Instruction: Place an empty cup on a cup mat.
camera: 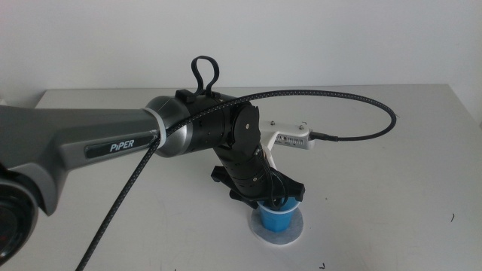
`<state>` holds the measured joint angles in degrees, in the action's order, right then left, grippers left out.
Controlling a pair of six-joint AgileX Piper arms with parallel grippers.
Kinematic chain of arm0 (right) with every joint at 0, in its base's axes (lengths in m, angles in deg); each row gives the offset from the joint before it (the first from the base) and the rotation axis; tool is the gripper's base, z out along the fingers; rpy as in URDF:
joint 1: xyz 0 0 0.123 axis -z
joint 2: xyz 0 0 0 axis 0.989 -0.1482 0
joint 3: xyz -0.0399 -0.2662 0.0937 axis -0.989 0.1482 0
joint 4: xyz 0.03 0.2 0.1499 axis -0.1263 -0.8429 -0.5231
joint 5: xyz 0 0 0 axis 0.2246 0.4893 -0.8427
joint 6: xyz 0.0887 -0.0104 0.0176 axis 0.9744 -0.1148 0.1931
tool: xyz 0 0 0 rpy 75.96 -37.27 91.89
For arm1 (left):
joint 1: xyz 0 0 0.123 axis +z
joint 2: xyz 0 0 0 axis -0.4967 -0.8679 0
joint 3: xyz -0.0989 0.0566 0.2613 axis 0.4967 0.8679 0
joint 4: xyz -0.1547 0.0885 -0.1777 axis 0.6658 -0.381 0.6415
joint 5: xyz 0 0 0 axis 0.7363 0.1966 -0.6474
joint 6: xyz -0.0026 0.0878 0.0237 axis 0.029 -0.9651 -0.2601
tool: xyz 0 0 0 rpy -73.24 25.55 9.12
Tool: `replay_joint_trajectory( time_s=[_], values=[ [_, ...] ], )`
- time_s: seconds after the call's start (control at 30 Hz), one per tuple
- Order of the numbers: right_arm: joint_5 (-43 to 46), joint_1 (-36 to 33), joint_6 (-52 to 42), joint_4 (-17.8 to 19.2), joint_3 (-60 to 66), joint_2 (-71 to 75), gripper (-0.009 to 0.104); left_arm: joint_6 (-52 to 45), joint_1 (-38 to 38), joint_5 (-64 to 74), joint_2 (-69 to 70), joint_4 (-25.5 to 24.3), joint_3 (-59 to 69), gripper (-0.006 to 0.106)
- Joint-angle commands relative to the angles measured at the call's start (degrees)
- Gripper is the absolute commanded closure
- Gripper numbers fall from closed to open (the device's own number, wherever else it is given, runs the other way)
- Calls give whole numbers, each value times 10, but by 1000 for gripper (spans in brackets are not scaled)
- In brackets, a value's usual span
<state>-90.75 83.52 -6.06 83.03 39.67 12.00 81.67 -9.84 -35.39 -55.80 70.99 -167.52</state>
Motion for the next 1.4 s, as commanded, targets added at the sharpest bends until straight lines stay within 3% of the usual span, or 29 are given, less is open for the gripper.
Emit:
replay_joint_trajectory(
  time_s=[0.0, 0.1, 0.33, 0.43, 0.73, 0.97, 1.2, 1.37],
  values=[
    [43, 0, -3, 8, -5, 15, 1, 2, -4, -12, 33, 8, -17, 44],
    [43, 0, -3, 8, -5, 15, 1, 0, -4, -8, 44, 4, -17, 28],
    [43, 0, -3, 8, -5, 15, 1, -4, -4, -14, 103, -28, -17, 10],
    [43, 0, -3, 8, -5, 15, 1, -4, -4, -13, 137, -47, -17, -5],
    [43, 0, -3, 8, -5, 15, 1, 0, 3, -33, 286, -68, -17, -5],
    [43, 0, -3, 8, -5, 15, 1, 0, 3, -19, 399, -192, -17, -5],
    [43, 0, -3, 8, -5, 15, 1, 10, 15, 44, 489, -266, -10, -5],
    [43, 0, -3, 8, -5, 15, 1, 3, 92, 47, 568, -241, 44, -5]
  ],
)
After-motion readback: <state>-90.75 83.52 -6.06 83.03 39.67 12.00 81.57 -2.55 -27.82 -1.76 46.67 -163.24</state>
